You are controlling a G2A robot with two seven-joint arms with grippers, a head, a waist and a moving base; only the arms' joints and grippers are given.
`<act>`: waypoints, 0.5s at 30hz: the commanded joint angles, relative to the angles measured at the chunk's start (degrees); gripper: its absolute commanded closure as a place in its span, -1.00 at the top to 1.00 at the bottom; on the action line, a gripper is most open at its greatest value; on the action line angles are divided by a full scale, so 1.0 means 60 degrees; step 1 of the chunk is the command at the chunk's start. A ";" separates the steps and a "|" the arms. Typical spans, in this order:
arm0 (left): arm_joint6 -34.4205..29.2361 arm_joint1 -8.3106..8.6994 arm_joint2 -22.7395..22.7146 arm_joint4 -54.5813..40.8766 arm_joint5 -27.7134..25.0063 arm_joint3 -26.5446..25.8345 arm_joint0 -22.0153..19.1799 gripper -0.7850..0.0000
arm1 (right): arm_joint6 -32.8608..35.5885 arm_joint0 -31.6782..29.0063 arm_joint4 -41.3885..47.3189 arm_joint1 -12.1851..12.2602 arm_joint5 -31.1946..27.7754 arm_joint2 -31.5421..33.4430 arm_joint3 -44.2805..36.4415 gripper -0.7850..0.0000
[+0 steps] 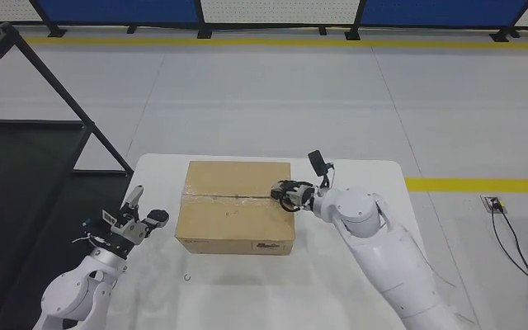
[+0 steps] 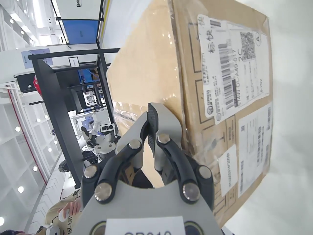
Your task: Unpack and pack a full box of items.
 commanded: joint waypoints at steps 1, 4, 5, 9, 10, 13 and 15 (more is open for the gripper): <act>-0.0001 0.0002 -0.0002 -0.0005 0.0014 -0.0009 0.0006 1.00 | -0.0048 -0.0083 0.0021 0.0022 -0.0075 0.0106 -0.0170 -1.00; 0.0014 0.0004 0.0037 0.0053 0.0061 -0.0010 -0.0027 1.00 | -0.0059 -0.0259 0.0018 0.0069 -0.0136 0.0271 -0.0471 -1.00; 0.0034 0.0003 0.0072 0.0082 0.0098 -0.0001 -0.0063 1.00 | -0.0067 -0.0314 0.0005 0.0081 -0.0141 0.0306 -0.0555 -1.00; 0.0070 -0.0004 0.0355 0.0361 0.0265 0.0079 -0.0372 1.00 | -0.0219 -0.0406 -0.0148 0.0079 -0.0046 0.0245 -0.0670 -1.00; 0.0068 -0.0008 0.0448 0.0442 0.0291 0.0104 -0.0472 1.00 | -0.0279 -0.0395 -0.0173 0.0066 -0.0004 0.0196 -0.0656 -1.00; 0.0104 -0.0026 0.0718 0.0649 0.0323 0.0160 -0.0736 1.00 | -0.0386 -0.0277 -0.0276 0.0020 0.0121 0.0029 -0.0537 -1.00; 0.0131 -0.0037 0.0846 0.0722 0.0324 0.0164 -0.0852 1.00 | -0.0458 -0.0185 -0.0353 -0.0018 0.0190 -0.0102 -0.0445 -1.00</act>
